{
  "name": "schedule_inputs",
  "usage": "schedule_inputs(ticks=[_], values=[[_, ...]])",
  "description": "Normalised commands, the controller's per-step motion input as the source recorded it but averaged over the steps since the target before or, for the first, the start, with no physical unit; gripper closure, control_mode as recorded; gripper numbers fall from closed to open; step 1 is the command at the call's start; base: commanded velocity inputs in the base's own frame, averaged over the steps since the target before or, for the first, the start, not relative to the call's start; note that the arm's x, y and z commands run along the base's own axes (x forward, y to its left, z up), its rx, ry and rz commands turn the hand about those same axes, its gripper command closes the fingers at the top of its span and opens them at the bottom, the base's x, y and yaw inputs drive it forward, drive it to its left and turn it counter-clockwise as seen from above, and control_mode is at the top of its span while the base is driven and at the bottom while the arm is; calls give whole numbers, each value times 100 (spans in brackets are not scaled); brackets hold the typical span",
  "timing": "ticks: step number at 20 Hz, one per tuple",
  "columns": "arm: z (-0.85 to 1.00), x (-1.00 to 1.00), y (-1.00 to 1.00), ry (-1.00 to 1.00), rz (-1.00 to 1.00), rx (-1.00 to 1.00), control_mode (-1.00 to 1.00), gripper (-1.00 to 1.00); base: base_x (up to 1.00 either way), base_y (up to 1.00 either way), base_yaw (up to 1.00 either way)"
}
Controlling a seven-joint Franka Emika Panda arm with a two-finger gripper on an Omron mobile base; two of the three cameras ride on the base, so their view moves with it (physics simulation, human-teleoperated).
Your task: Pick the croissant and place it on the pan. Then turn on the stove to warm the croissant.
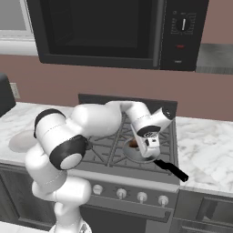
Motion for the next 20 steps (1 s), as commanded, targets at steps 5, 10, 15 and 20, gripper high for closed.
schedule_inputs(ticks=[5, 10, 15, 20], values=[[-10, 20, 0, 0, 0, 2, -100, 100, 0, 0, 0], [-7, 26, 0, 0, 0, 3, -100, 100, 0, 0, 0], [-14, 18, 0, 0, 0, 0, -100, 100, 0, 0, 0], [-20, 17, 0, 1, 0, 0, -100, 100, 0, 0, 0]])
